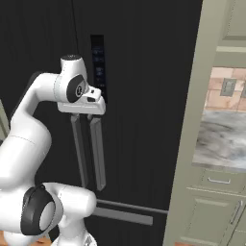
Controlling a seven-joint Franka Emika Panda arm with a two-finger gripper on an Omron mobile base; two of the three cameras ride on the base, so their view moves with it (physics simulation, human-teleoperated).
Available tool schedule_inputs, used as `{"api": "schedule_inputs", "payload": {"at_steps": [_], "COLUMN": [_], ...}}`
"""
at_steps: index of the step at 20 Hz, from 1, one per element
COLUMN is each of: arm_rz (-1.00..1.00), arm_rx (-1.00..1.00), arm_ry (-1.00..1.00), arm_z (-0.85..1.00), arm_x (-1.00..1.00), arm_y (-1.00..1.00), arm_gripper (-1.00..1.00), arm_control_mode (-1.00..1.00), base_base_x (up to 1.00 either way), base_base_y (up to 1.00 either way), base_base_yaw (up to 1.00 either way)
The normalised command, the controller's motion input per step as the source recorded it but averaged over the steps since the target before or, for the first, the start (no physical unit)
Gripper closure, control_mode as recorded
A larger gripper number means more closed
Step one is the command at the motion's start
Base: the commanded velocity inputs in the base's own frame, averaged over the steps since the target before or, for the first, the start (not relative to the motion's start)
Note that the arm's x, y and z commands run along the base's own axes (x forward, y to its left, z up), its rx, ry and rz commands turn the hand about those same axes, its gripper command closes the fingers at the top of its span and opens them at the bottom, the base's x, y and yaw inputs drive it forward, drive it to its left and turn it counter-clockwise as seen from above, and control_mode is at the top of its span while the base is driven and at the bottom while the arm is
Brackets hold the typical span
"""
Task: Open the fridge, remove the mango, cucumber, and steak, and place them on any counter.
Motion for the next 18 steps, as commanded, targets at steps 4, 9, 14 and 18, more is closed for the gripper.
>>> {"api": "schedule_inputs", "payload": {"at_steps": [4, 9, 14, 18], "arm_rz": [0.0, 0.0, 0.0, 0.0], "arm_rx": [0.0, 0.0, 0.0, 0.0], "arm_ry": [0.0, 0.0, 0.0, 0.0], "arm_z": [0.0, 0.0, 0.0, 0.0], "arm_x": [0.0, 0.0, 0.0, 0.0], "arm_y": [0.0, 0.0, 0.0, 0.0], "arm_gripper": [-1.0, -1.0, -1.0, -1.0], "arm_control_mode": [1.0, 1.0, 1.0, 1.0], "base_base_x": [-0.18, -0.52, -0.64, -0.61], "base_base_y": [0.0, 0.0, 0.0, 0.0], "base_base_yaw": [0.0, 0.0, 0.0, 0.0]}}
